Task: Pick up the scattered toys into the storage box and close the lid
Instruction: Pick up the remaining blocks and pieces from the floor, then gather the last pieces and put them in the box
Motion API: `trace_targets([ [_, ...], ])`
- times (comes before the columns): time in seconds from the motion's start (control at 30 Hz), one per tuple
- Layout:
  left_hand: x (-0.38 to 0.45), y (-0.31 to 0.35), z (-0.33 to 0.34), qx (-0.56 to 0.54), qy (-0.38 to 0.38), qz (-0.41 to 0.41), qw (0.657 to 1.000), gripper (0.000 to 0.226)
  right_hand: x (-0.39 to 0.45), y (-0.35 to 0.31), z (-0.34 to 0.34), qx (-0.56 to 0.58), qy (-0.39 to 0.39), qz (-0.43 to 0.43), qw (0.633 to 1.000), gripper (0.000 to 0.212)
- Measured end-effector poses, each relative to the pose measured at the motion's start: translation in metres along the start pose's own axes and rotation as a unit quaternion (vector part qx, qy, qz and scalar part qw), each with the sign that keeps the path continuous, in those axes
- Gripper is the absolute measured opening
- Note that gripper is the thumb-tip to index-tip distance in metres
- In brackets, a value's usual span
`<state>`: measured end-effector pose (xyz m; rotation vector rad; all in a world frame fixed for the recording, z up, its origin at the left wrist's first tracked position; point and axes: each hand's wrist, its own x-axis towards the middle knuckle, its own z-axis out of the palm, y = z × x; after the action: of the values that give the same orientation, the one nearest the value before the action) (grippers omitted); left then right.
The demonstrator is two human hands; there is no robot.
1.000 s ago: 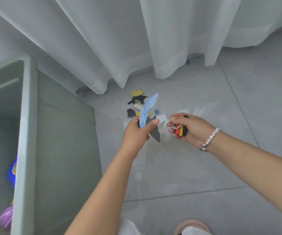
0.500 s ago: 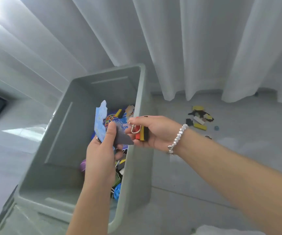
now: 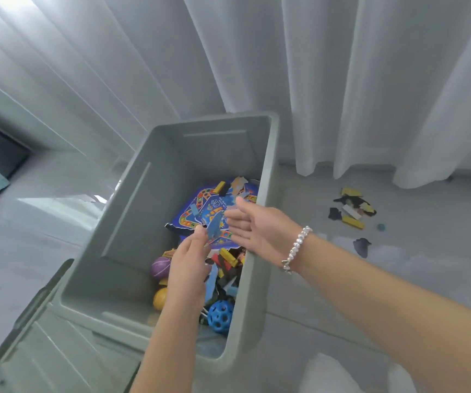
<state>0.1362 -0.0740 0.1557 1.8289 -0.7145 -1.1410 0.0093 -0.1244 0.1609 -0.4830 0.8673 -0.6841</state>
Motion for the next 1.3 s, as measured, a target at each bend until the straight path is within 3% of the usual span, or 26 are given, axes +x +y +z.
trace_targets([
  [0.23, -0.023, 0.009, 0.071, -0.009, -0.025, 0.151, 0.988, 0.015, -0.024, -0.018, -0.054, -0.123, 0.175, -0.137, 0.967, 0.023],
  [0.43, -0.023, -0.001, 0.156, 0.108, -0.076, 0.271, 0.953, 0.018, -0.024, -0.004, -0.142, -0.096, 0.326, -0.146, 0.929, 0.017],
  [0.6, -0.006, -0.028, 0.219, 0.112, -0.175, 0.165, 0.964, 0.014, -0.015, 0.026, -0.209, -0.089, 0.386, -0.111, 0.912, 0.016],
  [0.8, 0.032, -0.088, 0.263, 0.178, -0.188, 0.111, 0.960, 0.017, -0.006, 0.066, -0.264, -0.139, 0.419, -0.075, 0.894, 0.015],
  [0.97, 0.063, -0.150, 0.284, 0.325, -0.242, 0.114, 0.907, 0.034, 0.003, 0.090, -0.297, -0.168, 0.433, -0.042, 0.885, 0.012],
  [1.17, 0.072, -0.175, 0.302, 0.392, -0.270, 0.178, 0.861, 0.037, 0.014, 0.100, -0.309, -0.171, 0.412, -0.008, 0.895, 0.032],
  [1.3, 0.080, -0.168, 0.304, 0.338, -0.271, 0.102, 0.895, 0.031, 0.021, 0.099, -0.315, -0.168, 0.407, -0.018, 0.897, 0.032],
])
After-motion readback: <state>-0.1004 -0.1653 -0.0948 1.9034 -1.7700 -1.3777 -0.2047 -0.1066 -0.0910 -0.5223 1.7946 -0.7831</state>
